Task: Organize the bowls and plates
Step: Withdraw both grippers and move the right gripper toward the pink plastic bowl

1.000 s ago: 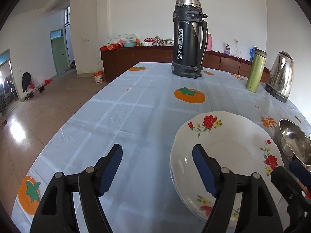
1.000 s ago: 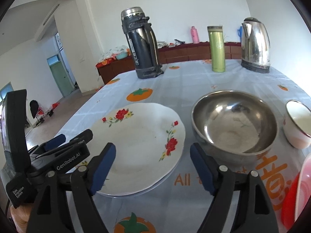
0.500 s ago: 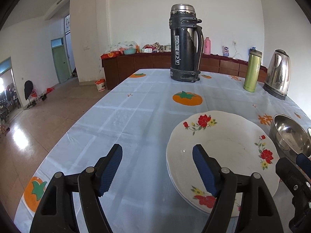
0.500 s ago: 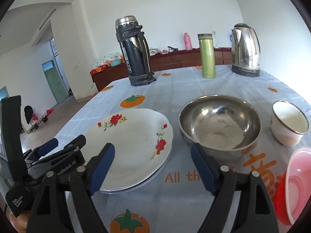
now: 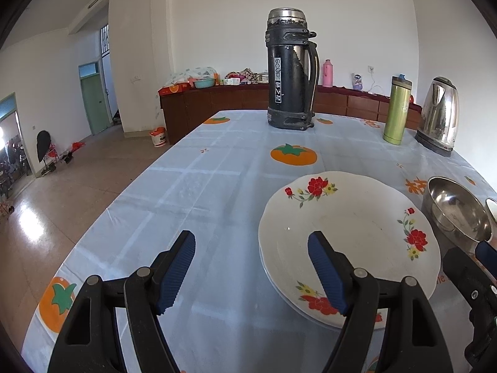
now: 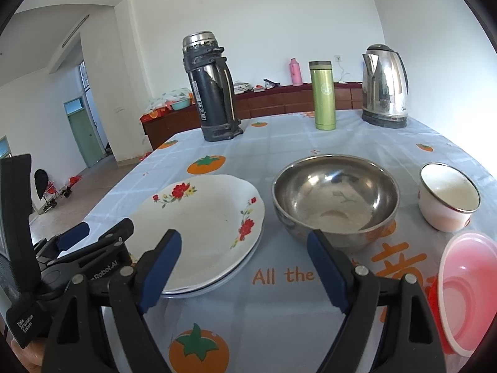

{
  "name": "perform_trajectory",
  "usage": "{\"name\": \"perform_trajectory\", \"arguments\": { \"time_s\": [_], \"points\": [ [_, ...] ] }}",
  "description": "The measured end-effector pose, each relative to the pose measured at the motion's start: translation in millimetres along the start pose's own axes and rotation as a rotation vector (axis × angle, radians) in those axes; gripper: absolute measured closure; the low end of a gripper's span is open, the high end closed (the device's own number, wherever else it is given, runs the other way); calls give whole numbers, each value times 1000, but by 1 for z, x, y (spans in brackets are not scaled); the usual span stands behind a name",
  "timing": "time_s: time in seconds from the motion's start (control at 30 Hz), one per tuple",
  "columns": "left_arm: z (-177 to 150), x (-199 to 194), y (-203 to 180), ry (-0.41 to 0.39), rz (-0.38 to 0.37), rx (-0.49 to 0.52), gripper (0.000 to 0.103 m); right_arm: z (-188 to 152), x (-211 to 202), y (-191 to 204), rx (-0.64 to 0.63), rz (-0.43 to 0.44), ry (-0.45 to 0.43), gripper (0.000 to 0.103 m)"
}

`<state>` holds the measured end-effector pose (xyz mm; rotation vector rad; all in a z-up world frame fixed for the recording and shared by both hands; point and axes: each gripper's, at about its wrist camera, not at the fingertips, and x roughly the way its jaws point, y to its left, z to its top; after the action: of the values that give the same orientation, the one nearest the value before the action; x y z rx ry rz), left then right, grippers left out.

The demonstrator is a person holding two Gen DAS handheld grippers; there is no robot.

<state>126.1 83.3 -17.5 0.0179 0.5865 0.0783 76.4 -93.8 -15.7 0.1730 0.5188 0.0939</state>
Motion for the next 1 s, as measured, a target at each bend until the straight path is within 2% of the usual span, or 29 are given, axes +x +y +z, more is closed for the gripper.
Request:
{"name": "perform_trajectory", "arguments": {
  "time_s": [0.7,1.0],
  "points": [
    [-10,-18,-7,-14,-7,12,26,-4,-14,-3,-12,-7,-11,18],
    [-18,-30,-15,-17,-35,23,26,-7,-29,-6,-33,-32,-40,18]
  ]
}}
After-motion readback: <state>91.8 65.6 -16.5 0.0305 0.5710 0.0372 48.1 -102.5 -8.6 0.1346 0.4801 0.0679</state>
